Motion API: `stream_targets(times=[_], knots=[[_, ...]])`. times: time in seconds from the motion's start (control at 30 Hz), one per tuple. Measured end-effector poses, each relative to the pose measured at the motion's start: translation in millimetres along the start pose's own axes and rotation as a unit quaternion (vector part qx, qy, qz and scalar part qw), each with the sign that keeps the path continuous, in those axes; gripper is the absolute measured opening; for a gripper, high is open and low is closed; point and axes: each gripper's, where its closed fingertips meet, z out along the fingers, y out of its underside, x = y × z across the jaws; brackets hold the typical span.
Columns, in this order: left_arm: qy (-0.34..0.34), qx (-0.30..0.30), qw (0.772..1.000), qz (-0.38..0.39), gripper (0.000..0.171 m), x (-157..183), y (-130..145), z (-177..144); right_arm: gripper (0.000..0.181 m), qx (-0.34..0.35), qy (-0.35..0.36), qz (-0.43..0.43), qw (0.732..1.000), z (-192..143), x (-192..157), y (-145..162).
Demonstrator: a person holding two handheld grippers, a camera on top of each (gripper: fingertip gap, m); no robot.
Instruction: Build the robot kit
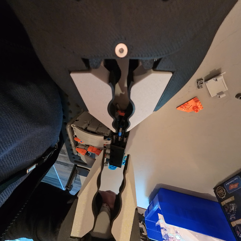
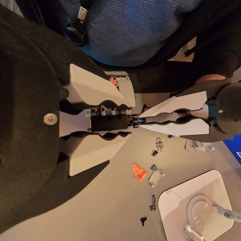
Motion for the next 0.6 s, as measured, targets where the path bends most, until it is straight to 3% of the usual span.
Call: stream_targets(times=[0.33, 0.6], knots=[[-0.009, 0.011, 1.000, -0.002, 0.007, 0, 0, 0, 0.010, -0.010, -0.030, 0.012, 0.999, 16, 3, 1], [-0.017, 0.010, 1.000, 0.002, 0.006, 0, 0, 1, 0.009, 0.005, -0.031, 0.007, 0.999, 18, 4, 1]])
